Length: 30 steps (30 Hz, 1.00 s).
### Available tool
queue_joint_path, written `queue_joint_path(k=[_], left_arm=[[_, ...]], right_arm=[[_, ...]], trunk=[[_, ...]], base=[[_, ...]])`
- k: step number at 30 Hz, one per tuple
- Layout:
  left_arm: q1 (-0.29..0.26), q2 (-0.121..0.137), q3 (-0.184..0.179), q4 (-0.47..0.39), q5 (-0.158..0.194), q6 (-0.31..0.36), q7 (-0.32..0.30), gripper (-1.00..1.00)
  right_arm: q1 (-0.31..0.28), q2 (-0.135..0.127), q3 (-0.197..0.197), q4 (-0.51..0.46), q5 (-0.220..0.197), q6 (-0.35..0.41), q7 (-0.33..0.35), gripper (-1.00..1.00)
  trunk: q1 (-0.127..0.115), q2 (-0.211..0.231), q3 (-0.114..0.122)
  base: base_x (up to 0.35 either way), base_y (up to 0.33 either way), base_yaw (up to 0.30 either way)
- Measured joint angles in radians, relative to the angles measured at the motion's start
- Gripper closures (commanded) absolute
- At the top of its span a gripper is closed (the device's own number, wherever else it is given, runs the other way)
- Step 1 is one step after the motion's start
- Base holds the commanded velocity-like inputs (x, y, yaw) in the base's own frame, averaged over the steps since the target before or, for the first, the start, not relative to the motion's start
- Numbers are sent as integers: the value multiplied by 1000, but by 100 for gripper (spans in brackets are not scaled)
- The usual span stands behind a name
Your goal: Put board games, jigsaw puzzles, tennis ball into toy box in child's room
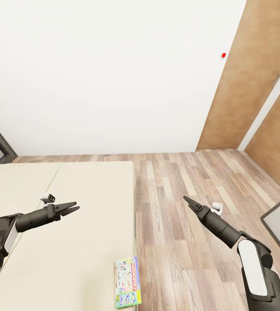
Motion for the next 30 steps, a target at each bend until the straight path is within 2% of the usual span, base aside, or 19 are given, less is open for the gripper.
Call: queue_joint_path(k=[30], left_arm=[[0,0,0,0,-1,0,1,-100]], right_arm=[[0,0,0,0,0,-5,0,-100]], trunk=[[0,0,50]], base=[[0,0,0]])
